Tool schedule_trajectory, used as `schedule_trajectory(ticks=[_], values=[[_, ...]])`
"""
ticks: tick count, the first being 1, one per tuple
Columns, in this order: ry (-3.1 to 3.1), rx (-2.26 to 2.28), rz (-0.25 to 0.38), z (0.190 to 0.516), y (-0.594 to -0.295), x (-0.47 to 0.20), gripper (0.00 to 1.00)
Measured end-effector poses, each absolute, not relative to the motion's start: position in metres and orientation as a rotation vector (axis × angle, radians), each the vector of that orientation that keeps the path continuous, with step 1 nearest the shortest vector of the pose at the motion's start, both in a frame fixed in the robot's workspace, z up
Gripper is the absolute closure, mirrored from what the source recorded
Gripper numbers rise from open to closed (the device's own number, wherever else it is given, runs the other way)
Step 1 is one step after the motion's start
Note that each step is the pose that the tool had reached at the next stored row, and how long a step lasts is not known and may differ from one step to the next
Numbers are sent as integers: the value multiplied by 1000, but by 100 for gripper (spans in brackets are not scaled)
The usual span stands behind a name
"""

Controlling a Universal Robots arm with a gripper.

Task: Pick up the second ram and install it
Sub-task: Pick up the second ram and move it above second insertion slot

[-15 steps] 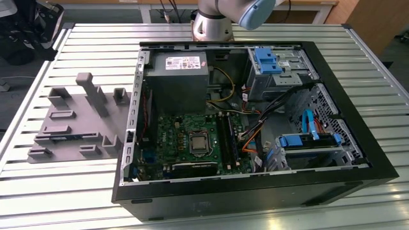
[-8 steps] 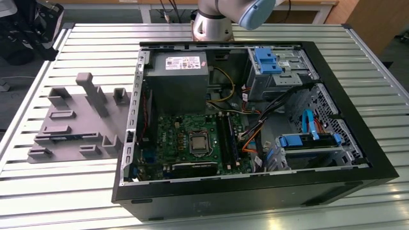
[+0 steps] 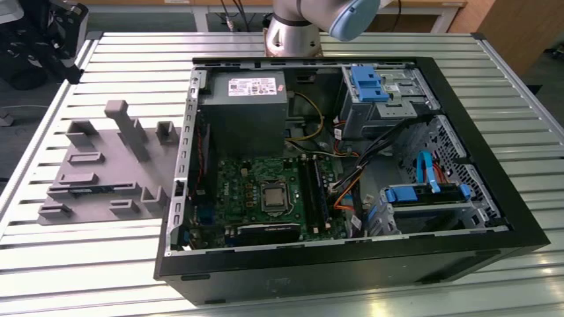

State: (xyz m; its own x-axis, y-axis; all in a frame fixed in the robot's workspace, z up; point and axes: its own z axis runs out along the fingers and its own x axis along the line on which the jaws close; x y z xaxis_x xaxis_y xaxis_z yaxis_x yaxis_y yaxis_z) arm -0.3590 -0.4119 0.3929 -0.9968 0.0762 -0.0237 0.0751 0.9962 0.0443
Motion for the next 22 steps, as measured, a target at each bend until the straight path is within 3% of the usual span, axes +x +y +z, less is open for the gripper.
schedule_trajectory(ticks=[10, 13, 22], values=[[3113, 118, 68, 393, -412, -359, 66], [3113, 118, 68, 393, -412, -359, 55], [3113, 118, 68, 393, -412, -359, 55]])
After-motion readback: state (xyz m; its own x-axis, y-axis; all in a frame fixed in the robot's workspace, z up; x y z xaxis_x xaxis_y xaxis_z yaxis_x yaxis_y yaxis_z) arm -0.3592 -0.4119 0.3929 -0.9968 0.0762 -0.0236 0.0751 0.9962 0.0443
